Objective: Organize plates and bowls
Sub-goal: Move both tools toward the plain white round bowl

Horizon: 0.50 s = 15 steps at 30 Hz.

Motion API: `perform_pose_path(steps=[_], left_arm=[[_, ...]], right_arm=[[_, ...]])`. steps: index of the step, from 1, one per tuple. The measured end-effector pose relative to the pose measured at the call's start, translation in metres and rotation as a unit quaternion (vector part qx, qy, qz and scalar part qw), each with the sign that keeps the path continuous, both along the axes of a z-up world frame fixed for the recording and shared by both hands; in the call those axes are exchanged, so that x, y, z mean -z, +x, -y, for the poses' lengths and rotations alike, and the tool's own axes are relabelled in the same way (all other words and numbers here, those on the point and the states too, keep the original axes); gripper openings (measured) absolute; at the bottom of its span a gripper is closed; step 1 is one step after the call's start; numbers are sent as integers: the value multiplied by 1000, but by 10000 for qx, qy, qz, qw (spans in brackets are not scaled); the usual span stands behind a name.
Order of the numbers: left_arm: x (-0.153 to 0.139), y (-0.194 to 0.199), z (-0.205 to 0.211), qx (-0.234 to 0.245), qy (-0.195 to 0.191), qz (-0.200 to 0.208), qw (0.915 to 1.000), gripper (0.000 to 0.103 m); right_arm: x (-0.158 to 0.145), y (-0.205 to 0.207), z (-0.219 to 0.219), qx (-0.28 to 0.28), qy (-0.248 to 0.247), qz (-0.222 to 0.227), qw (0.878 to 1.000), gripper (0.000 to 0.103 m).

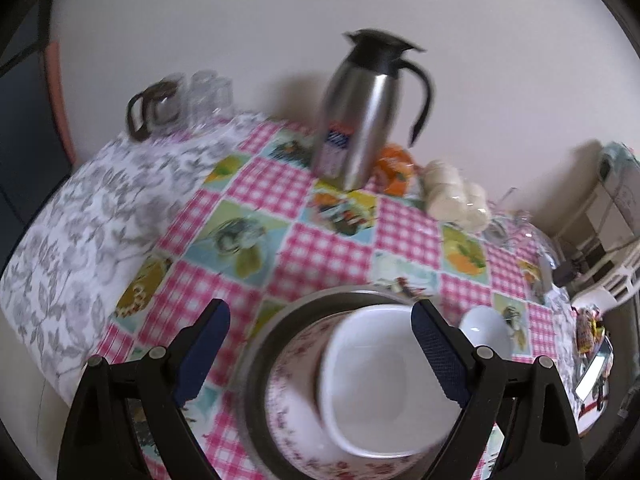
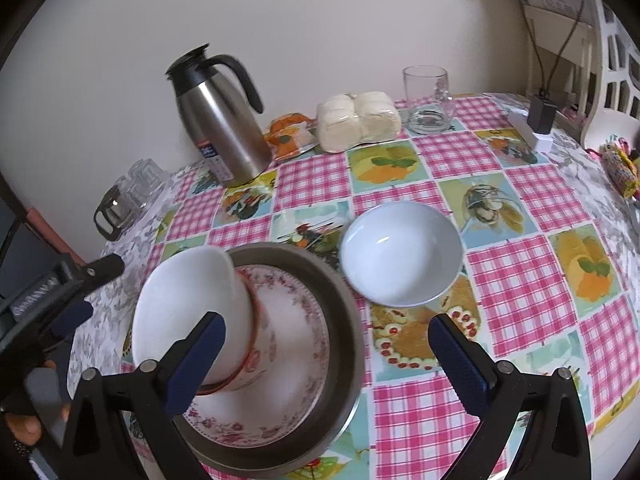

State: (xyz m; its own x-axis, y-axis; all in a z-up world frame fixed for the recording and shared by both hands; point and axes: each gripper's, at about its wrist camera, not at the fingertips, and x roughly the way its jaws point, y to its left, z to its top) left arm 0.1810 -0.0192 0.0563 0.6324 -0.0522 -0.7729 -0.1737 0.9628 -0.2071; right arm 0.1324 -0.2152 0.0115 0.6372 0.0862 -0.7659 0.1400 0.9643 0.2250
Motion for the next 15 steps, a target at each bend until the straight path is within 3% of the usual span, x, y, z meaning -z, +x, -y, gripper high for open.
perform_pose_path(steps=[8,15], left_arm=[[-20,8,69,882,-5,302,9956,92],[-13,20,136,1575,251,322,9867,91]], right_arm=[[2,-1,57,618,95,-17,9980,103],[18,-1,105,1010,321,-78,9943,103]])
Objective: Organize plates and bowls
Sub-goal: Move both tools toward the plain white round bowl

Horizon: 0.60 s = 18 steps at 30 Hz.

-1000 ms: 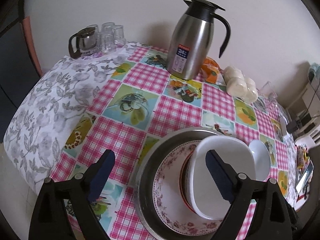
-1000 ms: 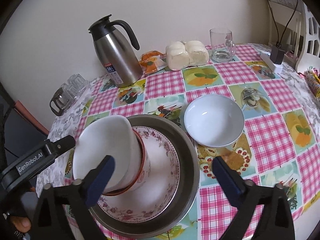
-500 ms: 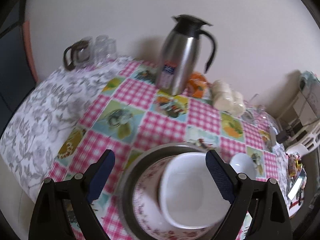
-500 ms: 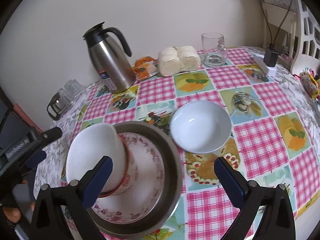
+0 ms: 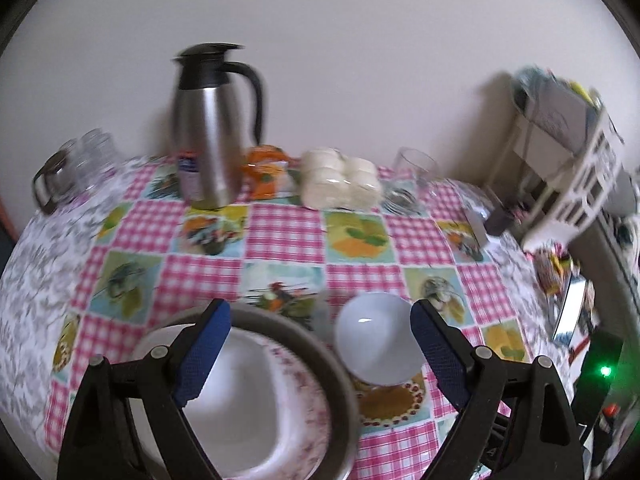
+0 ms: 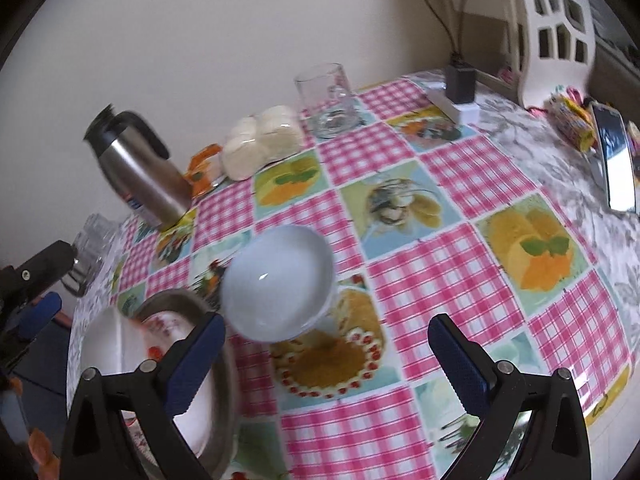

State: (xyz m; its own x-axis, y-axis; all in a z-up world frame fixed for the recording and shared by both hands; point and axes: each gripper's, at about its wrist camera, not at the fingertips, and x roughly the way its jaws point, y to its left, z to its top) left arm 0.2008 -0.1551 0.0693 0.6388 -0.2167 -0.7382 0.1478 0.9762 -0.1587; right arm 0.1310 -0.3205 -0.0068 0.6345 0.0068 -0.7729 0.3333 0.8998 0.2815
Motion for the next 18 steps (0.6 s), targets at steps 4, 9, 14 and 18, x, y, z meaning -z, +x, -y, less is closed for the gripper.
perform_pose_path(steps=[4,9,14,18], left_arm=[[19,9,27,247,150,-192,9994,80],[45,23,41,258,264,-488,9981,76],[64,36,49,267,384,-660,9967,65],[77,44,57,304,507,-719,9957,61]], right_arm=[[15,4,17,115,128,-57,9998,103],[33,14,26,110,372,-75,9992,100],[49,28,25,117,598,-153,9980,82],[63,37,22,109,717,-218,9971,65]])
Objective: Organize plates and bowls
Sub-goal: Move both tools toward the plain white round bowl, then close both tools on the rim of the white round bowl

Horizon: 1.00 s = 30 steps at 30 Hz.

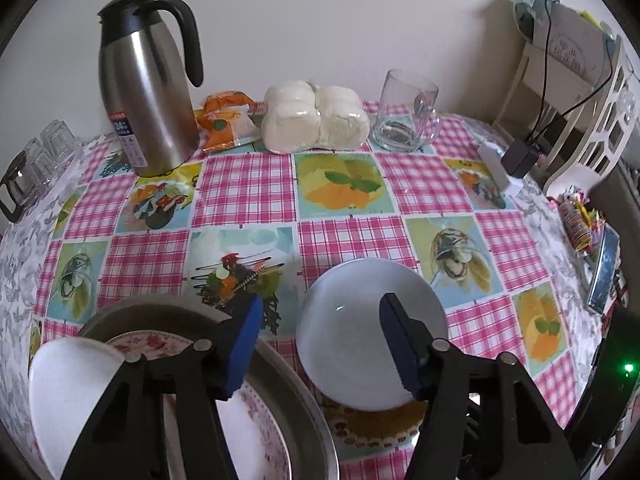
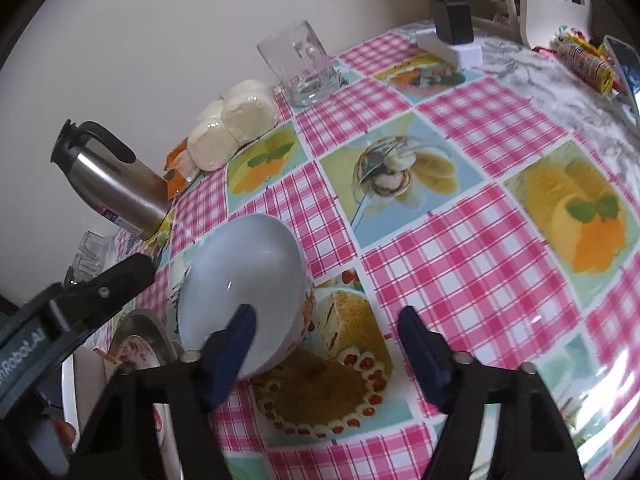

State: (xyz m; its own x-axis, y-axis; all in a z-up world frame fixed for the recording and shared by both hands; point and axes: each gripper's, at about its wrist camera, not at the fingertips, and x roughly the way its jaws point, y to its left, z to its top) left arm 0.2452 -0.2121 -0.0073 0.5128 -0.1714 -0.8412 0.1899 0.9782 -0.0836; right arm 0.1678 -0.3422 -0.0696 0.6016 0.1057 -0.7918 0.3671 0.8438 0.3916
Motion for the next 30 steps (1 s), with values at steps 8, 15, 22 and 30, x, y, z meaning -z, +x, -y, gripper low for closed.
perform_pose_path(steps=[8,15,22,30], left_arm=[[21,12,6,74,153,-135,9998,49],[28,14,9,142,164,-197,9996,48],[38,13,20,325,270,-330,9986,41],[49,9,31,531,293,-549,9966,31]], right_arm=[[16,13,-4,-111,286,0,9995,32],[16,15,-5,-132,293,81,9995,15],[14,9,7,-60,289,89,9995,9],[14,1,26,132,318,56,9994,8]])
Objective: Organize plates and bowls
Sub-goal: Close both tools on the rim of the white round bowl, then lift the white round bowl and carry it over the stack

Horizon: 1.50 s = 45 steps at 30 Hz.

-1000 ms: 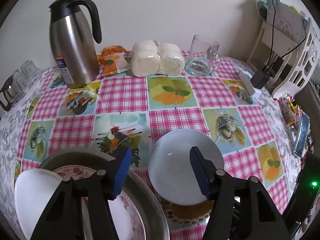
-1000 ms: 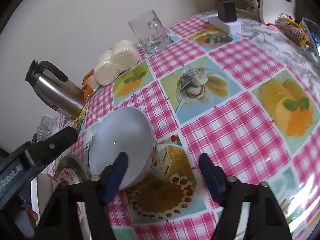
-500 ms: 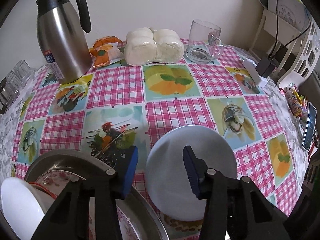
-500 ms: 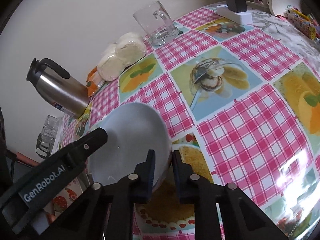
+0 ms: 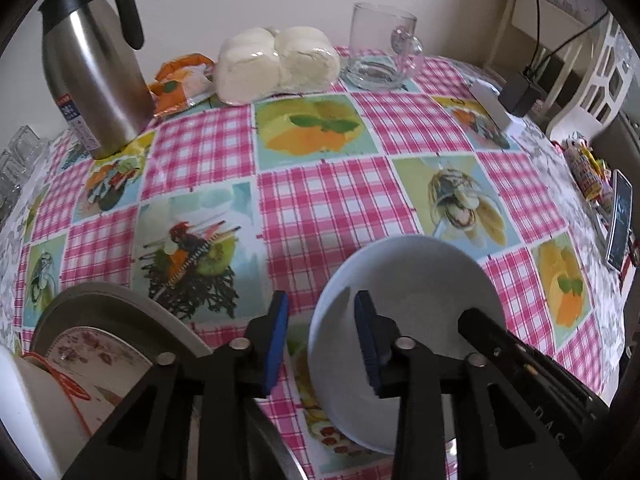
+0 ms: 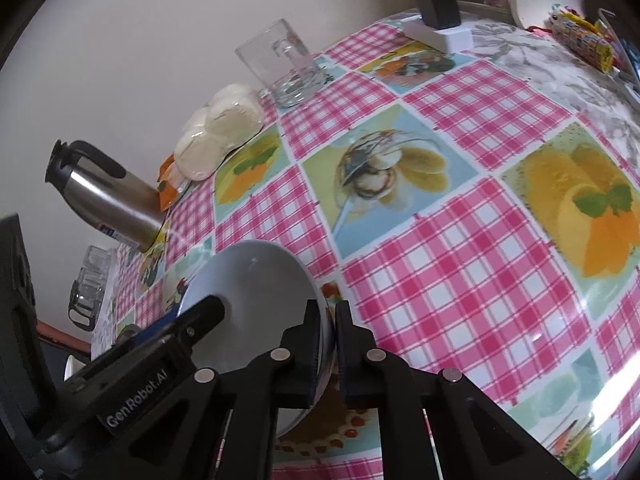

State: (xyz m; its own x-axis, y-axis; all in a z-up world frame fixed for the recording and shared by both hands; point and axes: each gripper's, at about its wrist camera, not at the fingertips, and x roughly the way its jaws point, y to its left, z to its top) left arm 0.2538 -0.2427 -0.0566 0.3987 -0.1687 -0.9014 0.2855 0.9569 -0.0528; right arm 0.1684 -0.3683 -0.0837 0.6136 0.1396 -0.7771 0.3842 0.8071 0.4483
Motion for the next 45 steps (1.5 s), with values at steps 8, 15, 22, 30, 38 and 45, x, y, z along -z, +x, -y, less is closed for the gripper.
perform_pose_path(steps=[8,15,22,30,38,45], left_arm=[[3,-3,4,91,-77,-21,9999,14],[-13,-6,4,158,-221,111,9996,14],[-54,-12,-11,97,-516,437,9977,14],[-98,-24,-48,-107,-673,737,9950,14],[-129,-39,-91,-397,-734,1043,9910,14],[-142,-47,-124,-667,-837,1149,9876,14]], right_arm=[[2,-4,5,81,82,-72,9999,8],[0,-6,6,132,63,-200,9997,9],[-40,-13,-1,127,-163,139,9997,9],[-84,-19,-29,-64,-152,561,9983,9],[-109,-22,-71,-484,-75,849,9952,9],[-123,-21,-100,-746,-1,1014,9920,10]])
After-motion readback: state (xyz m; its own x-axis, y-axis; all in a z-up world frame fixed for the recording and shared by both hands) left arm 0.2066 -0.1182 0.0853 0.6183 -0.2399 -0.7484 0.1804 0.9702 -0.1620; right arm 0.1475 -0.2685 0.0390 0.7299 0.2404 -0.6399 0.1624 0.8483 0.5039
